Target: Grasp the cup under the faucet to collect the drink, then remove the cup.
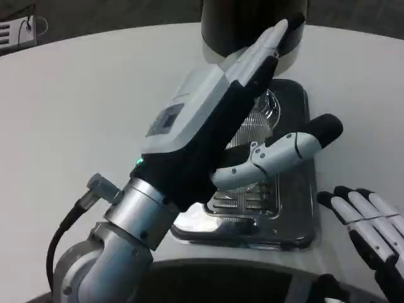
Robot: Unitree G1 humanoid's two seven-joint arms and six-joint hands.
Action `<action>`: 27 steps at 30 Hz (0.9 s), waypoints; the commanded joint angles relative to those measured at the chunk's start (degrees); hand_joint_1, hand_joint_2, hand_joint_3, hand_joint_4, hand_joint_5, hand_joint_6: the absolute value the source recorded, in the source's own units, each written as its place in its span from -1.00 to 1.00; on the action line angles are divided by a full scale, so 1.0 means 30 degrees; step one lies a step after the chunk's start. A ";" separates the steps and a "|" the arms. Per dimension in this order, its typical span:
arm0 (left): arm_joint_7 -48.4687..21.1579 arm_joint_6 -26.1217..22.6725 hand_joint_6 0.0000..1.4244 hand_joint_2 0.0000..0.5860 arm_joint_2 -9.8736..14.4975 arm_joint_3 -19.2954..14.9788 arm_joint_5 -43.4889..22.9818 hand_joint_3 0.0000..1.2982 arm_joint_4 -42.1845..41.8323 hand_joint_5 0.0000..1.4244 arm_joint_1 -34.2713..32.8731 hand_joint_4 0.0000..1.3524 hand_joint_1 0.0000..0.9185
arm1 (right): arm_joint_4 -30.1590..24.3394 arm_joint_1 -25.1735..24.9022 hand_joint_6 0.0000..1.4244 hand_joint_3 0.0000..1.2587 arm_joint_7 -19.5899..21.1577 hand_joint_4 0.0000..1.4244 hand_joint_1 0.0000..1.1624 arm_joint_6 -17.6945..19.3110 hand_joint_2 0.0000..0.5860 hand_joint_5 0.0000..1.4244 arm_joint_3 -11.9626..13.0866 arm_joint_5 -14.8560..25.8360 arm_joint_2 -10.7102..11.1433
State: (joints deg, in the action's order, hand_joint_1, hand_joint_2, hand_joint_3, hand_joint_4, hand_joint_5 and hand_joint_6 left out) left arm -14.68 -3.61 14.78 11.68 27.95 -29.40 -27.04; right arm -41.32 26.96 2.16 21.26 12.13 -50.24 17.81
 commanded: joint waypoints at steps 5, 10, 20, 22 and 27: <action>-0.1446 -0.0091 -0.98 -0.41 0.1186 0.0535 0.1131 -1.00 -0.0358 -0.91 -0.0523 -1.00 -1.00 | 0.0202 -0.0086 -0.75 -0.85 0.0091 -0.91 -0.60 -0.0121 0.66 -0.90 -0.0181 0.0130 -0.0119; -0.1735 0.0233 -0.99 -0.41 0.1642 0.0658 0.1690 -1.00 -0.0366 -0.92 -0.1024 -1.00 -1.00 | 0.0279 -0.0127 -0.75 -0.85 0.0111 -0.91 -0.60 -0.0201 0.66 -0.90 -0.0193 0.0211 -0.0153; -0.2411 0.0701 -0.99 -0.44 0.2241 0.1326 0.2253 -0.99 -0.0019 -0.92 -0.1479 -1.00 -1.00 | 0.0417 -0.0395 -0.75 -0.85 0.0054 -0.91 -0.60 -0.0437 0.66 -0.90 -0.0271 0.0337 -0.0228; -0.2418 0.0770 -0.99 -0.44 0.2273 0.1498 0.2392 -0.99 0.0007 -0.92 -0.1513 -1.00 -1.00 | 0.0448 -0.0458 -0.75 -0.85 0.0043 -0.91 -0.60 -0.0496 0.66 -0.90 -0.0290 0.0370 -0.0224; -0.2456 0.0883 -1.00 -0.45 0.2378 0.1788 0.2658 -0.99 0.0087 -0.92 -0.1707 -1.00 -1.00 | 0.0522 -0.0742 -0.75 -0.85 -0.0176 -0.91 -0.60 -0.0850 0.65 -0.90 -0.0422 0.0659 -0.0263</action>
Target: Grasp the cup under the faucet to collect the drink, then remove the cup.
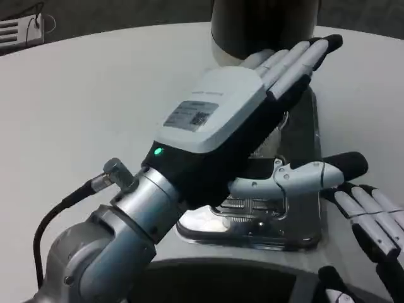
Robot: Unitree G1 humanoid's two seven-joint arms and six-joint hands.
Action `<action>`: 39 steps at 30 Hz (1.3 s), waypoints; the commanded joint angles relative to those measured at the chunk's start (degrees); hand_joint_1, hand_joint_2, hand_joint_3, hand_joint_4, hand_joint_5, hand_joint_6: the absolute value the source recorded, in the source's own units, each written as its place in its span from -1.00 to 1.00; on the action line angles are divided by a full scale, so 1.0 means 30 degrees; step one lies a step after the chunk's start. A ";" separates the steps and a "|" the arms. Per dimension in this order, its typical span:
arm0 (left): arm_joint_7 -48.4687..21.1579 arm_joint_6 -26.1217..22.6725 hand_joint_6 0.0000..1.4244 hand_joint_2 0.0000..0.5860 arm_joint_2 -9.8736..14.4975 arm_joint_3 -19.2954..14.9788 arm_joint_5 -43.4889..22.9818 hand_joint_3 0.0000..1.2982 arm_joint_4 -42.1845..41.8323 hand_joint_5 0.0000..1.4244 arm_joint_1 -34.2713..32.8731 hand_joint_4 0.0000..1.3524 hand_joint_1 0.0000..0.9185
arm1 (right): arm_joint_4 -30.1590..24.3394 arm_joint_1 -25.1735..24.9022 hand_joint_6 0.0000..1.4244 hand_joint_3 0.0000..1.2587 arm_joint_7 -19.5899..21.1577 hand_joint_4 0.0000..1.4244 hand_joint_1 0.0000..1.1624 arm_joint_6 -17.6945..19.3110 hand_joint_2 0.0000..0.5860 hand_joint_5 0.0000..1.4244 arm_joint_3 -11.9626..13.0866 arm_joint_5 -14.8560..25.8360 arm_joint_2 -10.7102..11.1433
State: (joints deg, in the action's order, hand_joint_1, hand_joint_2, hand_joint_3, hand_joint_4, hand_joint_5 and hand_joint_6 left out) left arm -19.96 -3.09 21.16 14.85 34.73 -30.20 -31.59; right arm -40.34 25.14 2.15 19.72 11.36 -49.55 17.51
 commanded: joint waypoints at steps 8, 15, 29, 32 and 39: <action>-0.0878 0.0754 -1.00 -0.45 0.0248 0.0703 0.0593 -0.99 0.0397 -0.92 -0.0350 -1.00 -1.00 | 0.0327 -0.0620 -0.75 -0.86 -0.0506 -0.91 -0.55 -0.1018 0.51 -0.90 -0.0471 0.1001 -0.0214; -0.0930 0.0668 -1.00 -0.45 0.0234 0.0614 0.0603 -0.98 0.0198 -0.92 -0.0326 -1.00 -1.00 | 0.0956 -0.1423 -0.73 -0.88 -0.0801 -0.91 -0.47 -0.1629 0.35 -0.88 -0.0826 0.1923 -0.0255; -0.0730 0.0640 -1.00 -0.45 0.0153 0.0396 0.0749 -0.98 -0.0065 -0.92 -0.0134 -1.00 -1.00 | 0.2294 -0.3368 -0.72 -0.94 -0.0851 -0.91 -0.42 -0.2292 0.12 -0.88 -0.1724 0.2872 -0.0262; -0.0734 0.0613 -1.00 -0.44 0.0159 0.0353 0.0776 -0.98 -0.0099 -0.92 -0.0062 -1.00 -1.00 | 0.2636 -0.3787 -0.71 -0.95 -0.0810 -0.91 -0.42 -0.2540 0.09 -0.88 -0.1873 0.3109 -0.0295; -0.0647 0.0616 -1.00 -0.44 0.0145 0.0272 0.0840 -0.97 -0.0136 -0.92 -0.0029 -1.00 -1.00 | 0.3259 -0.3836 -0.71 -0.95 -0.0601 -0.91 -0.40 -0.2439 0.08 -0.88 -0.2117 0.3617 -0.0382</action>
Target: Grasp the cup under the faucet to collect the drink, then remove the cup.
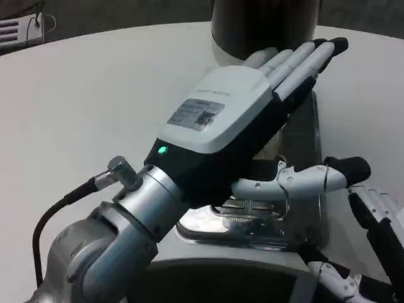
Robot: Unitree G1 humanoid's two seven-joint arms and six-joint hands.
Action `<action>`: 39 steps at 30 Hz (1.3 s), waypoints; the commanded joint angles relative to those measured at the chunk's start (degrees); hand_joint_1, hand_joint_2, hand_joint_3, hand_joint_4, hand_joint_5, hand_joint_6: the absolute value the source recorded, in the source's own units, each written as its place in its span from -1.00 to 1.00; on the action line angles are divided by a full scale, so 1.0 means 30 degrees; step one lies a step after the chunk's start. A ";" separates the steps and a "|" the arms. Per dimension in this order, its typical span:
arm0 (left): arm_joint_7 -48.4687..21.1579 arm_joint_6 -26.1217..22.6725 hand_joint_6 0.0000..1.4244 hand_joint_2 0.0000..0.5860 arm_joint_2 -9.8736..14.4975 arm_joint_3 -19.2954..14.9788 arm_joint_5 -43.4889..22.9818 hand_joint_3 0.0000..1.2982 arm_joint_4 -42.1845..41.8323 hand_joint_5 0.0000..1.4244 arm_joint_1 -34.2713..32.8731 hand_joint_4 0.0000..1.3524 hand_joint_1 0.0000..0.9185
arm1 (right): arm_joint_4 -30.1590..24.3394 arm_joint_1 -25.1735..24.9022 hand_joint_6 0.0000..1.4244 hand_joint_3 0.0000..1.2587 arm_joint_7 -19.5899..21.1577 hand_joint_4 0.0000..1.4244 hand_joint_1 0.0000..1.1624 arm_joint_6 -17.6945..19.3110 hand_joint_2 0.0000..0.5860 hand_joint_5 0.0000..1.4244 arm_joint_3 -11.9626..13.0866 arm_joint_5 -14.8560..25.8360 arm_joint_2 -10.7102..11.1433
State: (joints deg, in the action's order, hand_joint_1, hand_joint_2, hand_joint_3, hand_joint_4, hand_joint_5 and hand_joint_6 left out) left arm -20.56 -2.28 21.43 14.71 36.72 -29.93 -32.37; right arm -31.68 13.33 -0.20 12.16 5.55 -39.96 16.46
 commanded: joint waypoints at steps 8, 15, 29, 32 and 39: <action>-0.0180 0.0402 -1.00 -0.43 0.0059 0.0066 0.0249 -0.96 -0.0359 -0.92 0.0444 -1.00 -1.00 | 0.1014 -0.0473 -0.70 -0.95 0.0343 -0.91 -0.39 -0.0034 0.07 -0.87 -0.0609 0.0493 -0.0100; 0.1937 0.1099 -1.00 -0.38 -0.0308 -0.0752 0.0715 -0.99 -0.0810 -0.92 0.1286 -1.00 -1.00 | 0.1832 -0.1631 -0.70 -0.95 0.0369 -0.91 -0.38 -0.0364 0.08 -0.86 -0.1099 0.0418 -0.0183; 0.6694 0.2253 -0.99 -0.32 -0.1817 -0.2843 0.2803 -1.00 -0.1923 -0.90 0.5257 -1.00 -1.00 | 0.2906 -0.3499 -0.70 -0.96 0.0305 -0.91 -0.35 -0.0877 0.06 -0.86 -0.1522 0.0909 -0.0101; 0.7024 0.2222 -1.00 -0.32 -0.2043 -0.3137 0.3145 -1.00 -0.2286 -0.91 0.6813 -1.00 -1.00 | 0.3002 -0.3701 -0.70 -0.96 0.0285 -0.91 -0.34 -0.0916 0.06 -0.86 -0.1562 0.1146 -0.0136; 0.7696 0.2389 -1.00 -0.34 -0.2360 -0.4139 0.3164 -1.00 -0.2728 -0.99 0.9972 -1.00 -1.00 | 0.3232 -0.3888 -0.70 -0.98 0.0071 -0.94 -0.33 -0.0882 0.02 -0.86 -0.1616 0.2060 -0.0048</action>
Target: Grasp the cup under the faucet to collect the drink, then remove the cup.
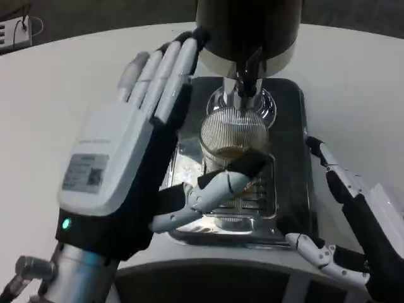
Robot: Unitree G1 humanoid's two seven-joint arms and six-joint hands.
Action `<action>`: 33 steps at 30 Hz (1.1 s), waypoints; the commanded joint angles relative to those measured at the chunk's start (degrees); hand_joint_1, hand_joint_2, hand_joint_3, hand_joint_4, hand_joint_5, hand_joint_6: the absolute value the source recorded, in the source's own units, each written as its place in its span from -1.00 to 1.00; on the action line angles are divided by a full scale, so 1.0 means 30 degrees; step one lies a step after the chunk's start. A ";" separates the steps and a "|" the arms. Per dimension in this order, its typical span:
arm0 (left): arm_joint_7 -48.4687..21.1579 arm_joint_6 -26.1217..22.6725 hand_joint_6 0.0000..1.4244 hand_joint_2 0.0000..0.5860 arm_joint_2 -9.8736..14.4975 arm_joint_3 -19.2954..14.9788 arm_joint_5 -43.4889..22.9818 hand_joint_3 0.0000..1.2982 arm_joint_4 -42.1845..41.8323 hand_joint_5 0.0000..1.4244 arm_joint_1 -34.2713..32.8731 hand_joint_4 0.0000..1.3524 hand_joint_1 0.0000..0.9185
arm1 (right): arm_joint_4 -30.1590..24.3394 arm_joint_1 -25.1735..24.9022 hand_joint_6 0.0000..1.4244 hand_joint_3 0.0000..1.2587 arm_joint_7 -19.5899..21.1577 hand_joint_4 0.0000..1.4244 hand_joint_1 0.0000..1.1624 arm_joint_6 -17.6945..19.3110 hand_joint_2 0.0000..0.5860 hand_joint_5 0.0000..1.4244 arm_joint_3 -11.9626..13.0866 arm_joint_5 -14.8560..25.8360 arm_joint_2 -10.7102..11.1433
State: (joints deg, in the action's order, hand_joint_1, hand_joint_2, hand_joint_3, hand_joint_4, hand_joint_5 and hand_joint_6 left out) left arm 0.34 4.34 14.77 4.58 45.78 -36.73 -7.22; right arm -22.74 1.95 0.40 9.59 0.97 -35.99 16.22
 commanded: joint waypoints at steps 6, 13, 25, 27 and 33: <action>0.1144 0.0485 -1.00 -0.34 0.0069 -0.1511 0.0471 -1.00 -0.0282 -1.00 0.4103 -1.00 -1.00 | 0.0685 -0.0166 -0.70 -0.99 -0.0283 -0.95 -0.29 0.0238 0.01 -0.87 -0.0192 0.1780 0.0220; 0.0609 0.0196 -1.00 -0.34 0.0258 -0.1397 0.1647 -1.00 -0.0113 -1.00 0.5741 -1.00 -1.00 | 0.1123 -0.0648 -0.70 -1.00 -0.0330 -0.95 -0.21 0.0134 -0.02 -0.88 -0.0416 0.2339 0.0277; 0.1774 0.0514 -1.00 -0.36 -0.0132 -0.0147 0.3207 -1.00 0.1137 -1.00 0.6872 -1.00 -1.00 | 0.2300 -0.2054 -0.66 -1.00 -0.0322 -0.94 -0.09 -0.0201 -0.08 -0.86 -0.1068 0.2321 -0.0012; 0.2072 0.0635 -1.00 -0.35 -0.0188 -0.0008 0.3169 -1.00 0.1405 -1.00 0.6988 -1.00 -1.00 | 0.2523 -0.2301 -0.66 -1.00 -0.0322 -0.94 -0.09 -0.0296 -0.09 -0.86 -0.1143 0.2342 -0.0082; 0.2717 0.0887 -1.00 -0.35 -0.0243 0.0337 0.2935 -1.00 0.1849 -1.00 0.7297 -1.00 -1.00 | 0.3355 -0.3097 -0.66 -1.00 -0.0157 -0.94 -0.08 -0.0574 -0.09 -0.86 -0.1390 0.2324 -0.0268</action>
State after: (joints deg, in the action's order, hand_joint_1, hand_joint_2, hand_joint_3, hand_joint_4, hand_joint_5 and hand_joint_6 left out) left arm 7.31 6.36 14.15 5.20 54.61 -32.24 13.75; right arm -13.60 -6.51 -0.60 8.30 -2.74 -29.34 15.89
